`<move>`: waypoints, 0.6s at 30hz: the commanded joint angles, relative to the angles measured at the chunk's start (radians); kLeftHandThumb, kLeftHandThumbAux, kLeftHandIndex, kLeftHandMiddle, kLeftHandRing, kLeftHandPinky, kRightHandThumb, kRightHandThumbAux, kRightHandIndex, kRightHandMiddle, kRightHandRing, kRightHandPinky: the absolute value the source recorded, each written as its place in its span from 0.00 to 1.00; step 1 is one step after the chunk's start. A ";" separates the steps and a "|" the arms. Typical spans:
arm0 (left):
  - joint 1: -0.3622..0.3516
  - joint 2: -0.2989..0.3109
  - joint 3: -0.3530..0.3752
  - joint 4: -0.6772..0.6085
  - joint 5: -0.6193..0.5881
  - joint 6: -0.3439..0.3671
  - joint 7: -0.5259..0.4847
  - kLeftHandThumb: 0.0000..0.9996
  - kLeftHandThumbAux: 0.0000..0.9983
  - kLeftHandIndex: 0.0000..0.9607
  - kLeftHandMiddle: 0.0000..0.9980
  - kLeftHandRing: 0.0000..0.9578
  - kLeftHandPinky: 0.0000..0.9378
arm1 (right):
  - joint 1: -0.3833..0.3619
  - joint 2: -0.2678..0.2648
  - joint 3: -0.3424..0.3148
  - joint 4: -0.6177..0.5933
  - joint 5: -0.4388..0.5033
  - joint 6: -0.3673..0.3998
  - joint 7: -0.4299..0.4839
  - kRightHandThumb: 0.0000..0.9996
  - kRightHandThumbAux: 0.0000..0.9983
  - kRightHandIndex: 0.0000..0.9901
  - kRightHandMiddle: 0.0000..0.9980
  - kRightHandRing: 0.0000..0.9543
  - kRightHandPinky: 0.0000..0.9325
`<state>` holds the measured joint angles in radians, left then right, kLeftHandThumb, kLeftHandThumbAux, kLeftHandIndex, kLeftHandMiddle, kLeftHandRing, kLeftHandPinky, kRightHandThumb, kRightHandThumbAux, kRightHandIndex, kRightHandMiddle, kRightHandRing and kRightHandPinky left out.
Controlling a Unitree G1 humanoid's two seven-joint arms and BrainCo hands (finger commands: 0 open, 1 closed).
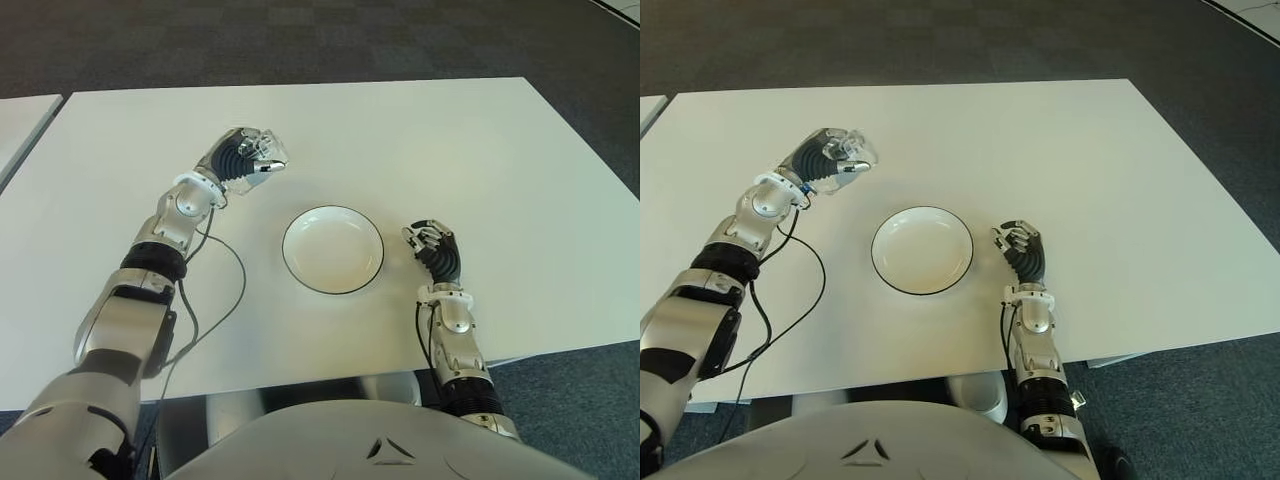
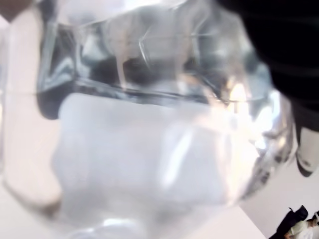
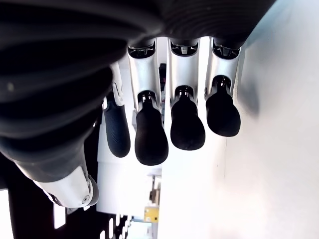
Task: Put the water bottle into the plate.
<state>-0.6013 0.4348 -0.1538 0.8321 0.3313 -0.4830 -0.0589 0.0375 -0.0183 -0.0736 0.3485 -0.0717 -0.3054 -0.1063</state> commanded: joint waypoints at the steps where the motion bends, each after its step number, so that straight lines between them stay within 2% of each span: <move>1: 0.059 0.000 0.004 -0.140 -0.005 -0.001 -0.005 0.75 0.70 0.46 0.91 0.93 0.90 | 0.038 0.009 0.001 0.035 0.013 0.035 0.006 0.71 0.73 0.44 0.77 0.79 0.79; 9: 0.142 -0.019 -0.015 -0.352 0.013 0.027 -0.011 0.75 0.70 0.46 0.91 0.93 0.91 | 0.038 0.008 0.004 0.034 0.016 0.036 0.009 0.71 0.73 0.44 0.78 0.80 0.79; 18: 0.152 -0.040 -0.082 -0.429 0.139 -0.006 0.040 0.75 0.70 0.46 0.90 0.93 0.89 | 0.042 0.014 0.004 0.024 0.019 0.051 0.007 0.70 0.73 0.44 0.78 0.80 0.80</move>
<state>-0.4511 0.4023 -0.2094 0.4322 0.4203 -0.4695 -0.0479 0.0424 -0.0162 -0.0686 0.3448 -0.0713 -0.3072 -0.1060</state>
